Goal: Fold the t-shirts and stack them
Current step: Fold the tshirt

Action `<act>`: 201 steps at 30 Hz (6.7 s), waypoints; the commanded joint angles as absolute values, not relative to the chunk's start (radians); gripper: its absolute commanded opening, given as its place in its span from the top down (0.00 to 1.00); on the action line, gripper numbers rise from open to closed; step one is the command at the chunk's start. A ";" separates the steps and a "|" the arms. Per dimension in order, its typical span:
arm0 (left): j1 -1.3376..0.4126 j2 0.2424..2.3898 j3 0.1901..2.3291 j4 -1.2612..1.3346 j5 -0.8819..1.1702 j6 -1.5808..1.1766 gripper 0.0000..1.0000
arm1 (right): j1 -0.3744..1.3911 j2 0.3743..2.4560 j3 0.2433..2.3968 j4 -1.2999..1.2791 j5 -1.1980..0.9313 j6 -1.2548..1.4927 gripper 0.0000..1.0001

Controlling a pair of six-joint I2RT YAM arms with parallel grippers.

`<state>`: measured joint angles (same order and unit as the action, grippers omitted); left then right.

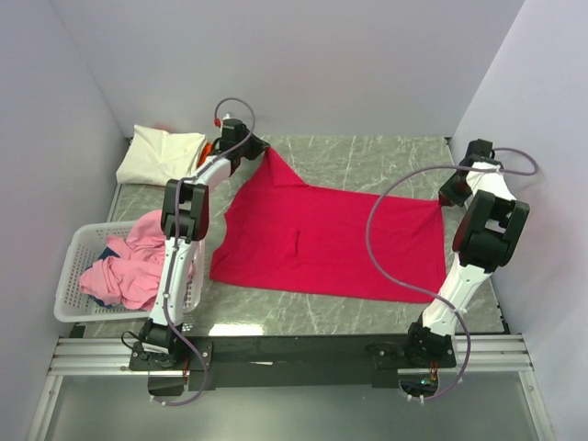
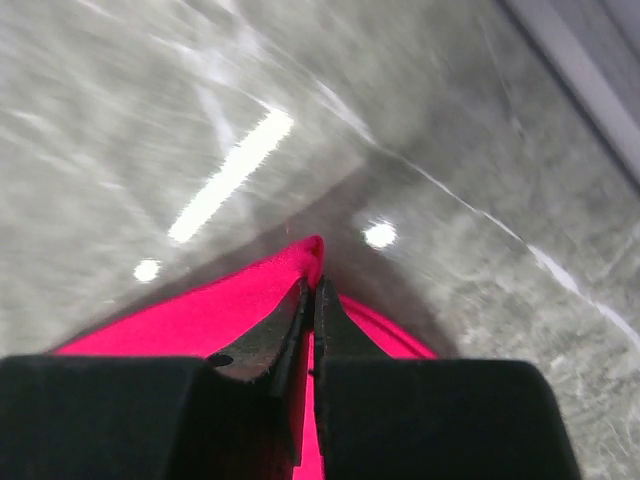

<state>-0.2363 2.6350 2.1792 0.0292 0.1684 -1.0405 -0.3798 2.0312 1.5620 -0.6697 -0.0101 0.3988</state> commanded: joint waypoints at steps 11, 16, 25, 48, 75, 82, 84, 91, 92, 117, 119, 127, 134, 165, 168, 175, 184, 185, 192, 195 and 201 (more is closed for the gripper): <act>-0.187 2.332 2.009 0.098 0.253 -1.034 1.00 | -0.299 2.013 1.735 -0.641 -0.104 0.388 1.00; -0.190 2.165 1.807 0.054 0.245 -1.052 1.00 | -0.287 1.931 1.626 -0.603 -0.101 0.385 1.00; -0.216 1.846 1.400 0.006 0.207 -1.078 1.00 | -0.287 1.763 1.421 -0.581 -0.002 0.373 1.00; -0.287 1.301 0.839 -0.097 0.207 -1.198 1.00 | -0.290 1.557 1.171 -0.614 0.227 0.448 1.00; -0.284 1.258 0.778 -0.285 0.109 -1.080 0.47 | -0.117 1.321 1.080 -0.649 0.455 0.482 0.39; -0.369 1.385 0.914 -0.296 0.104 -0.843 0.44 | -0.005 1.201 1.011 -0.473 0.180 0.434 0.41; -0.425 1.428 0.978 -0.331 0.059 -0.752 0.45 | 0.024 1.218 0.994 -0.456 0.117 0.452 0.42; -0.630 1.451 1.025 -0.391 -0.027 -0.692 0.49 | 0.044 1.253 0.962 -0.477 0.057 0.492 0.45; -0.641 1.456 1.025 -0.408 -0.038 -0.686 0.49 | 0.043 1.243 0.953 -0.473 0.051 0.495 0.45; -0.747 1.735 1.126 -0.524 -0.222 -0.672 0.59 | 0.044 1.054 0.871 -0.505 0.034 0.492 0.45; -0.747 1.750 1.149 -0.532 -0.241 -0.660 0.67 | 0.043 1.071 0.879 -0.508 0.034 0.488 0.45; -0.746 1.789 1.287 -0.633 -0.245 -0.635 0.89 | 0.044 1.114 0.919 -0.511 0.009 0.483 0.45; -0.693 1.796 1.359 -0.690 -0.187 -0.572 0.91 | 0.044 1.163 0.936 -0.502 -0.027 0.483 0.45; -0.581 1.893 1.502 -0.693 -0.215 -0.609 0.47 | 0.043 1.241 0.950 -0.509 -0.054 0.466 0.46; -0.572 1.920 1.531 -0.701 -0.213 -0.614 0.47 | 0.044 1.243 0.951 -0.511 -0.052 0.466 0.46; -0.560 1.982 1.551 -0.686 -0.172 -0.626 0.51 | 0.044 1.241 0.957 -0.514 -0.045 0.465 0.46; -0.552 1.954 1.514 -0.683 -0.152 -0.655 0.99 | 0.041 1.235 0.957 -0.525 -0.029 0.463 0.46; -0.552 1.944 1.505 -0.678 -0.146 -0.661 1.00 | 0.043 1.233 0.956 -0.528 -0.026 0.462 0.46; -0.555 1.830 1.381 -0.615 -0.023 -0.742 1.00 | 0.043 1.230 0.946 -0.551 -0.021 0.463 0.46; -0.566 1.777 1.324 -0.592 0.012 -0.785 1.00 | 0.043 1.213 0.934 -0.561 -0.026 0.463 0.46; -0.623 1.681 1.233 -0.557 0.080 -0.856 1.00 | 0.043 1.152 0.868 -0.583 -0.035 0.463 0.46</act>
